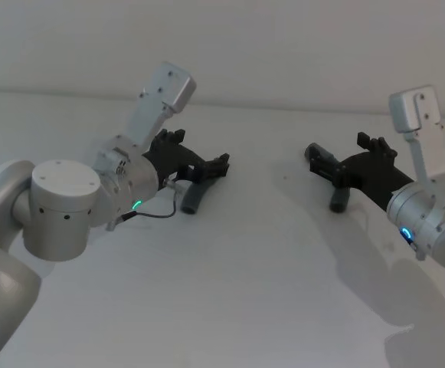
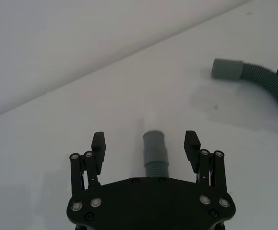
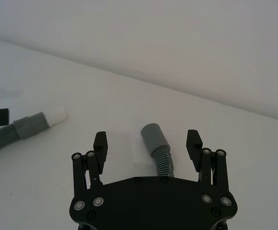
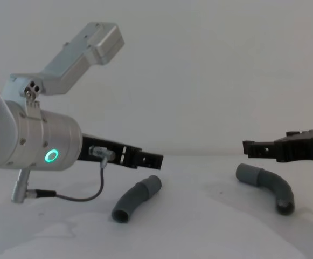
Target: Use both hands to pick up one end of the pipe from the table, align the ends, and insert them.
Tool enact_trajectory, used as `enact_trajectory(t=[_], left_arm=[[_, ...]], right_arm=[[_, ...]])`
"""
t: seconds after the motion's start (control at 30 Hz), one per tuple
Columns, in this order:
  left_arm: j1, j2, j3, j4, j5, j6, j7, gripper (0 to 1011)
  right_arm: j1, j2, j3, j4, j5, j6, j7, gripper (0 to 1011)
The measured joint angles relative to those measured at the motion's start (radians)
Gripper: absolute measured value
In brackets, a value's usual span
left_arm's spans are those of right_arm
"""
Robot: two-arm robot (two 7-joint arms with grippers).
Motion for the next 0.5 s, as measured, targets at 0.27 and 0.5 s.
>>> enact_trajectory(t=[0.27, 0.5], left_arm=[[0.000, 0.000, 0.003, 0.011, 0.013, 0.029, 0.006, 1001], [-0.009, -0.010, 0.006, 0.033, 0.013, 0.029, -0.011, 1001]], right_arm=[[0.034, -0.019, -0.010, 0.049, -0.014, 0.001, 0.005, 1000], [0.057, -0.029, -0.016, 0.078, -0.021, 0.013, 0.012, 1000]])
